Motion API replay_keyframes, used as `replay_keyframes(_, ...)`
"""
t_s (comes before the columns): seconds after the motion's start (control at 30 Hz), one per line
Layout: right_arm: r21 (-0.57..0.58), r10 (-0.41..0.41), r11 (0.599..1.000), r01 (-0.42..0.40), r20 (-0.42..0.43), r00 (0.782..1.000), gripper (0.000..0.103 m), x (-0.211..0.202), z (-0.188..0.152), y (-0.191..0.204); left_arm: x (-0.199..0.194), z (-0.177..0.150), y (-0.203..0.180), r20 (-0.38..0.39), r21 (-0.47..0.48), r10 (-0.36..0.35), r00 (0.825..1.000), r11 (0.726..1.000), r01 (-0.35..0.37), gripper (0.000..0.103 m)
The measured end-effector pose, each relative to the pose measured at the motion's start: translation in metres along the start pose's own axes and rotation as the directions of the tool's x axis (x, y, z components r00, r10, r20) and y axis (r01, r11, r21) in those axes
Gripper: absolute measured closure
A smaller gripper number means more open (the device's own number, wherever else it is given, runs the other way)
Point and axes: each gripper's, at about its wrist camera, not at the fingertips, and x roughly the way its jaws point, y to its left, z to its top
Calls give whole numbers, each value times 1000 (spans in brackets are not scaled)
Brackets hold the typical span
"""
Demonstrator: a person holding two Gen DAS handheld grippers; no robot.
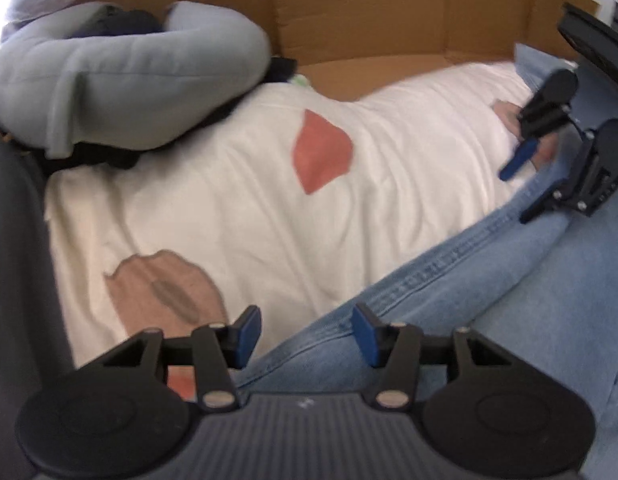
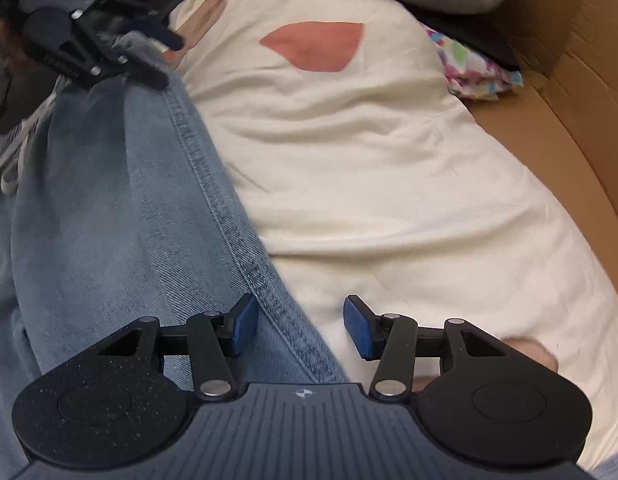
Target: Fold clothes
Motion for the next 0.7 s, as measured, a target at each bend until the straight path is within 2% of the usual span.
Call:
replay_keyframes(0.1,-22,1,1000,-1,-16,1000,53,0,2,4,1,7,3,-38,17,-56,998,998,56,49)
replay_keyframes(0.2,-12,48,999,-48,-27,998,60,-3,5,2,10,15,4,-109,41,-132,985,990,137,49)
replay_keyframes(0.3,-39,63,997,-64,-38,997,63,-1,5,6,19,19,-3,-161,130,-122,979,981,144,41)
replay_keyframes(0.33,-56,56,997,-58,-38,998,65,0,4,9,22,19,-6,-170,158,-113,979,977,140,39)
replay_keyframes(0.37,-72,51,996,-54,-38,998,72,1,4,12,24,19,-9,-175,176,-115,978,973,146,41)
replay_keyframes(0.4,-82,53,995,-56,-35,998,87,3,3,15,25,18,-12,-180,195,-117,977,969,152,45)
replay_keyframes(0.43,-93,53,994,-56,-33,998,92,4,2,19,26,18,-15,-183,213,-118,976,964,157,61)
replay_keyframes(0.47,-109,42,993,-45,-30,999,94,3,2,23,24,17,-18,-179,233,-116,977,960,157,68)
replay_keyframes(0.5,-113,33,993,-35,-24,999,99,1,3,24,22,16,-22,-174,253,-115,978,955,157,69)
replay_keyframes(0.57,-120,13,993,-14,-11,1000,101,-3,4,25,17,14,-26,-158,284,-102,982,948,144,77)
replay_keyframes(0.7,-133,-42,990,44,17,999,102,-14,12,22,5,13,-22,-114,259,-79,990,960,106,84)
